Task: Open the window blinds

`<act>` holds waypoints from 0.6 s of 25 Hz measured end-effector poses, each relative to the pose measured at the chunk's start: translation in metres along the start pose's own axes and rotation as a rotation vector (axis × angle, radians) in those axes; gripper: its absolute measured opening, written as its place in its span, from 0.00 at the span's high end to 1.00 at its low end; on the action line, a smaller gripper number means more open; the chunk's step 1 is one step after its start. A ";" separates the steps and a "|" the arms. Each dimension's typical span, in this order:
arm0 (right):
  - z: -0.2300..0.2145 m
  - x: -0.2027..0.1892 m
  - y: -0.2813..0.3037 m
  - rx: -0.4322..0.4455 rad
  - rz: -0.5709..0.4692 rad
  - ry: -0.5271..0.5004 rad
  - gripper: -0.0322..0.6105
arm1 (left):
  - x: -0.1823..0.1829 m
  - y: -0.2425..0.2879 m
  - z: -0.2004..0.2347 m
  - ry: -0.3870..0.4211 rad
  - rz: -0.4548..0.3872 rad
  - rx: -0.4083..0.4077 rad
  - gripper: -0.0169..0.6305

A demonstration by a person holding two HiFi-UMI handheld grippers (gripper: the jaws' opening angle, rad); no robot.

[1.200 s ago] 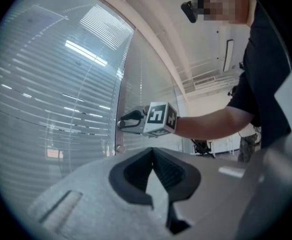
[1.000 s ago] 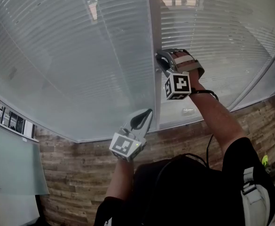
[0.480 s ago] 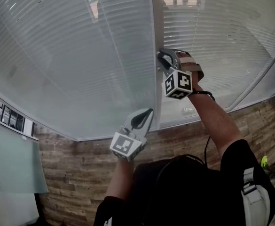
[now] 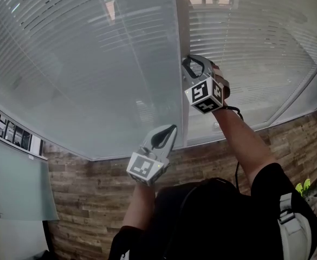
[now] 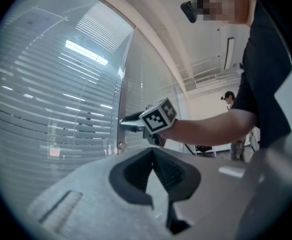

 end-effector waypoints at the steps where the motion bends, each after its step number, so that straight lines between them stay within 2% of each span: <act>1: 0.000 -0.001 0.000 -0.011 -0.006 0.029 0.74 | -0.001 -0.001 0.001 0.004 -0.002 0.001 0.97; 5: -0.002 -0.003 0.000 -0.046 -0.021 0.128 0.74 | 0.002 -0.003 0.001 0.007 0.003 0.008 0.97; 15: -0.004 -0.017 0.004 -0.139 -0.049 0.522 0.74 | 0.006 -0.006 0.000 0.011 0.017 0.009 0.97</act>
Point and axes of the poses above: the fingertips, and each gripper's own axes: y forward along the fingers, z to its left, x out of its top, the point moved 6 cm from there along -y, backward along the fingers, and after that the axes turned 11 degrees about -z, right-handed, at the moved point
